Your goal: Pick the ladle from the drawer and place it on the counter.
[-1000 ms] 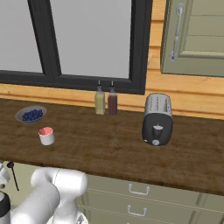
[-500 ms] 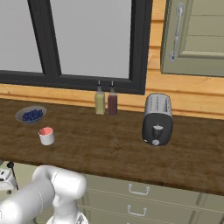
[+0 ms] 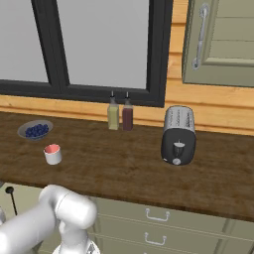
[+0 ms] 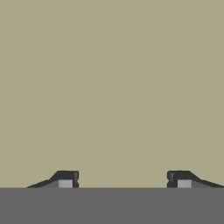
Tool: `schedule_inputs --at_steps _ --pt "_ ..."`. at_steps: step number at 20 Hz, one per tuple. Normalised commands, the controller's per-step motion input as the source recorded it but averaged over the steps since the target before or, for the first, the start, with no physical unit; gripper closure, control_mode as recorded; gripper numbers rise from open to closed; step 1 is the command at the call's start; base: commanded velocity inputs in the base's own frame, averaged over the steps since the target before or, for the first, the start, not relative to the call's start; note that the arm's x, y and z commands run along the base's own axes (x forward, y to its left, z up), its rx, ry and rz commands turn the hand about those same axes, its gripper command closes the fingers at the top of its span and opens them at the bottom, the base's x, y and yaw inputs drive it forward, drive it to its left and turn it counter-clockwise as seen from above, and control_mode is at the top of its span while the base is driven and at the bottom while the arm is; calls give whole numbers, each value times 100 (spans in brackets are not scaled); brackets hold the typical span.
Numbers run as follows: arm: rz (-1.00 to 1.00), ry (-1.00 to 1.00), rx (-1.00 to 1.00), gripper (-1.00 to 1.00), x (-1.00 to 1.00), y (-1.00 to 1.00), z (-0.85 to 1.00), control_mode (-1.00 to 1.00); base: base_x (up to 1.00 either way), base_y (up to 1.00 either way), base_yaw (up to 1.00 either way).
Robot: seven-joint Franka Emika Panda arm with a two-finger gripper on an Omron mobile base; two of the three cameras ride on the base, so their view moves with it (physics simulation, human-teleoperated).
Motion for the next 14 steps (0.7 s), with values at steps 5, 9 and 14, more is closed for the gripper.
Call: schedule_inputs --at_steps 5,9,14 --pt "1 27 -3 -100 -100 55 0 -100 0 0 0" --pt "0 35 -4 -100 -100 54 0 -100 0 0 0" --pt "0 33 -6 -100 -100 51 1 -100 0 0 0"
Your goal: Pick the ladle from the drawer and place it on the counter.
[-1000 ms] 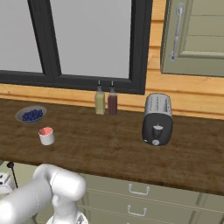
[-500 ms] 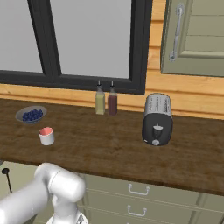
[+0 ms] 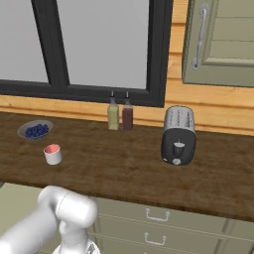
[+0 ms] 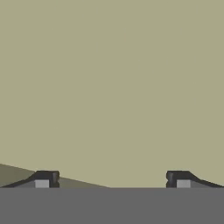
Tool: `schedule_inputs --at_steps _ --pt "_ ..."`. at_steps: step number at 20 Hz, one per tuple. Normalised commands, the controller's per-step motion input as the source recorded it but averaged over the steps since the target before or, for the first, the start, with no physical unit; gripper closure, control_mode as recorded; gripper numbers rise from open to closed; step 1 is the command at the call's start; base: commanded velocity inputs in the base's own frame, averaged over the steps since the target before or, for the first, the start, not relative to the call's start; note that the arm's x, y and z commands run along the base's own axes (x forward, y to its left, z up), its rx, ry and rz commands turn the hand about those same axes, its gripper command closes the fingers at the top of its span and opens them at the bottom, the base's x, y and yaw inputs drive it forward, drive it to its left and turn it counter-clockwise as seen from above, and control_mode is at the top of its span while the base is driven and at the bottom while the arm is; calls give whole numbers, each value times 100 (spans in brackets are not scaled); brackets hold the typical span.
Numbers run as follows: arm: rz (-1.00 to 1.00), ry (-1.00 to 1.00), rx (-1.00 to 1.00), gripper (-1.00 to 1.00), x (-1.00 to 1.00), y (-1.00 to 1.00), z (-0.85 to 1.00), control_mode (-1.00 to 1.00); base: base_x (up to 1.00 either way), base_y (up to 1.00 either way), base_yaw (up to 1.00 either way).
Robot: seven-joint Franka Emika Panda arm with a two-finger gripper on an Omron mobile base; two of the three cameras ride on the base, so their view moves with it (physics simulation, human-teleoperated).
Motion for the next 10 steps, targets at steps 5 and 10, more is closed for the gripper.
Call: schedule_inputs --at_steps 5,10 --pt "0 -3 -3 -100 -68 10 86 -100 0 0 0" --pt "0 -40 0 -100 4 -1 88 -100 0 0 0"
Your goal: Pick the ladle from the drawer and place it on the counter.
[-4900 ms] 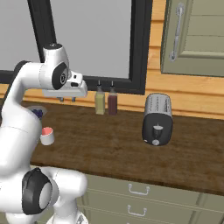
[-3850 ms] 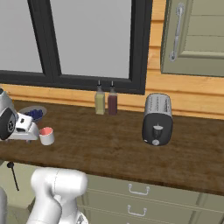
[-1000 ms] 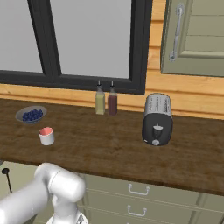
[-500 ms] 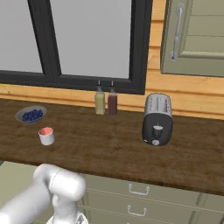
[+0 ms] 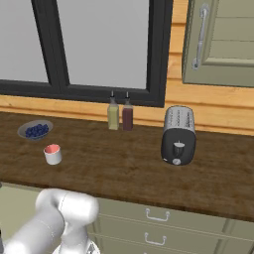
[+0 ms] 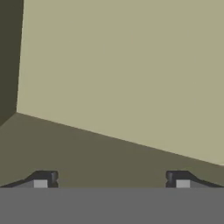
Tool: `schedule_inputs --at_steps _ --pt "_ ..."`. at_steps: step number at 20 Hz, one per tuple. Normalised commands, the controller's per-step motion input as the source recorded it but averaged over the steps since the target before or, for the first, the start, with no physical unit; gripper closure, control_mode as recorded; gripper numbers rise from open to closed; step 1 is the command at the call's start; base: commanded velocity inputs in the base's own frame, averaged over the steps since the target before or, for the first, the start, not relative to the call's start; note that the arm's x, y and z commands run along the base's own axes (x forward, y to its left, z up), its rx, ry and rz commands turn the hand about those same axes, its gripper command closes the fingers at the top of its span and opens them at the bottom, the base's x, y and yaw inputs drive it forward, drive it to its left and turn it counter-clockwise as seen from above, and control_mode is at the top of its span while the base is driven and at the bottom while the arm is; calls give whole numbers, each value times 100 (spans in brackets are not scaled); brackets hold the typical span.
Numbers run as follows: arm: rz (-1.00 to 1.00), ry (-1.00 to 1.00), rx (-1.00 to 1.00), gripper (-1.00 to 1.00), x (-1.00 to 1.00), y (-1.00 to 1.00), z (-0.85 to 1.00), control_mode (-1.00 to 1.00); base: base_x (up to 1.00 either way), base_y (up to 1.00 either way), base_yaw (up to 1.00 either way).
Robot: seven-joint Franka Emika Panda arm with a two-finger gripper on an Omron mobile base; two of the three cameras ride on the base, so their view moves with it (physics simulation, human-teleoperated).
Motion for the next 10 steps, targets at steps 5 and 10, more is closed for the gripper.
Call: schedule_inputs --at_steps 5,10 --pt "0 -20 0 -100 54 0 42 -100 0 0 0" --pt "0 -7 0 -100 48 -14 34 -100 0 0 0"
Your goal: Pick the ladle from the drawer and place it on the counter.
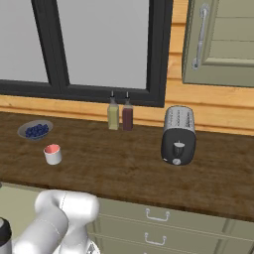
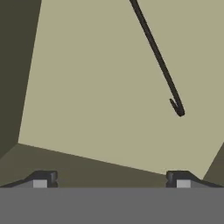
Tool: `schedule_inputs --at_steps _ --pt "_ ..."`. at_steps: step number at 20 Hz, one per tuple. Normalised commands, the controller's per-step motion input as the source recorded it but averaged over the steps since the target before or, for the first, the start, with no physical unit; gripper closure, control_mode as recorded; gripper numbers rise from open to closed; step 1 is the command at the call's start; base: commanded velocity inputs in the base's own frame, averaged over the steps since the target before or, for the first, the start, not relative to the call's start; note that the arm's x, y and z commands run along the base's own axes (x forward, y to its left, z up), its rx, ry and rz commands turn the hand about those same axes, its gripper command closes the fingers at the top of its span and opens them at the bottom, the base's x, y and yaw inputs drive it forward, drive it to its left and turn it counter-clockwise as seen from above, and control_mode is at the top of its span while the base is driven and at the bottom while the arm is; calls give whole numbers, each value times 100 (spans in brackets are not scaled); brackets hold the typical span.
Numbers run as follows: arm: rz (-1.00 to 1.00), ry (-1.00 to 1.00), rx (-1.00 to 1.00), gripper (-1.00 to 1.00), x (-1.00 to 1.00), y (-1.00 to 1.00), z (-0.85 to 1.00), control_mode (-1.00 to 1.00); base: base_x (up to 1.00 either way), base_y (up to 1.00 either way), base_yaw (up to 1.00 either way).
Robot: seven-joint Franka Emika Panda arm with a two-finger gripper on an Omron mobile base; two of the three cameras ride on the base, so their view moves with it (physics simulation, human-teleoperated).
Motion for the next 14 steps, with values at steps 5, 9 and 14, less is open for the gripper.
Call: schedule_inputs --at_steps 5,9,14 --pt "12 -15 0 -100 39 -47 0 -100 0 0 0" --pt "19 -13 2 -100 28 -58 0 -100 0 0 0" --pt "13 0 3 -100 41 -31 -1 -100 0 0 0"
